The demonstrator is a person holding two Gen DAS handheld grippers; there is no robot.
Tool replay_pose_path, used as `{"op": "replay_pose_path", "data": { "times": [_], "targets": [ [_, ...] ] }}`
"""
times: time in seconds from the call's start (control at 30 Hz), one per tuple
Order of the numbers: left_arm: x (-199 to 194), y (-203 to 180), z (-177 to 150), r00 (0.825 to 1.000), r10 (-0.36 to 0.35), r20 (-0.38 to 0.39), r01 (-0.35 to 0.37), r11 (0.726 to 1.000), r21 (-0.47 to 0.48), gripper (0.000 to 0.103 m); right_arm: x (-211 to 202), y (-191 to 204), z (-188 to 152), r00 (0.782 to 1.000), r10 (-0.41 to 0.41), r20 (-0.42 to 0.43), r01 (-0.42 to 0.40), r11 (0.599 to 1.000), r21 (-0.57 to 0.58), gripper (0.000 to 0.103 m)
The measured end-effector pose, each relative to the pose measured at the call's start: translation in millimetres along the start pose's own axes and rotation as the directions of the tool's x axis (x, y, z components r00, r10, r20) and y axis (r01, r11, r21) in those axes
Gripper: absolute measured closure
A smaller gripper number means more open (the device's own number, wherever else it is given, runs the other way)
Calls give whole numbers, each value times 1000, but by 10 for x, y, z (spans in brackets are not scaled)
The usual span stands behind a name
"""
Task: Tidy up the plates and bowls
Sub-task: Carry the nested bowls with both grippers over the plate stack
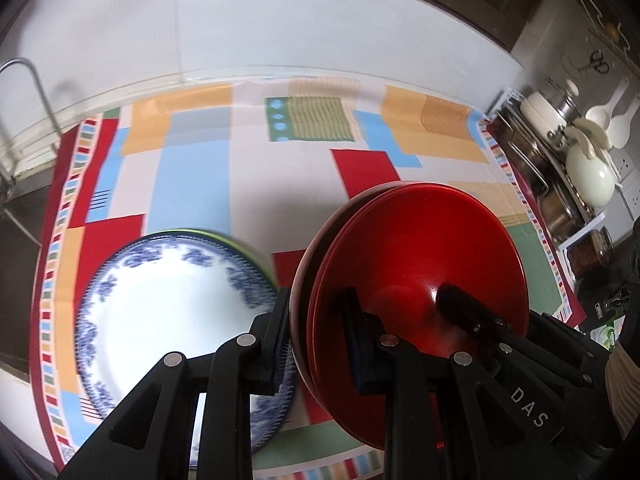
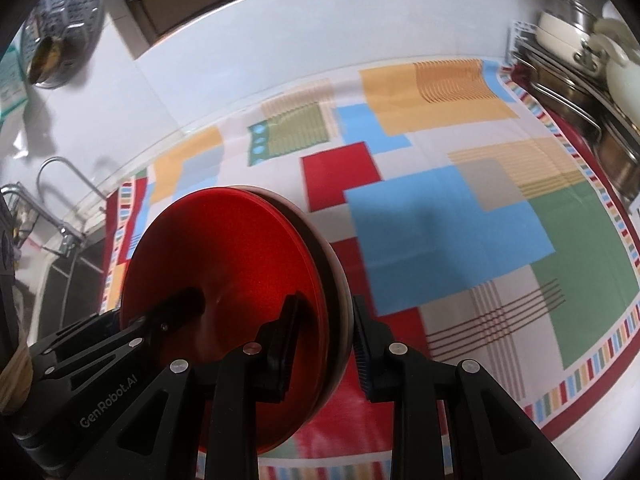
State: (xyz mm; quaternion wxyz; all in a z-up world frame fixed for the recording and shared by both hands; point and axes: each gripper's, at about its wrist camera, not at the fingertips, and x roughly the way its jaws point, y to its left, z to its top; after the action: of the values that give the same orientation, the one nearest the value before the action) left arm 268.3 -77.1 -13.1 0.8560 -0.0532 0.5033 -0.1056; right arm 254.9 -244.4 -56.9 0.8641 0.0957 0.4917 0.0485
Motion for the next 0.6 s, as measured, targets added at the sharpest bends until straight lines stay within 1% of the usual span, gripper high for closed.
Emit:
{"op": "replay_pose_path", "data": {
  "times": [0.33,0.6],
  "targets": [
    [-283,566,-99,999,37,33,-35,997,-61,78,-13,600,-65,999,40,4,-40,997,-70,76],
    [-398,947,-204,997,63,34,-59,993,-98,78,61,1022,-167,997,71,-11,-72,991,-110,76]
  ]
}}
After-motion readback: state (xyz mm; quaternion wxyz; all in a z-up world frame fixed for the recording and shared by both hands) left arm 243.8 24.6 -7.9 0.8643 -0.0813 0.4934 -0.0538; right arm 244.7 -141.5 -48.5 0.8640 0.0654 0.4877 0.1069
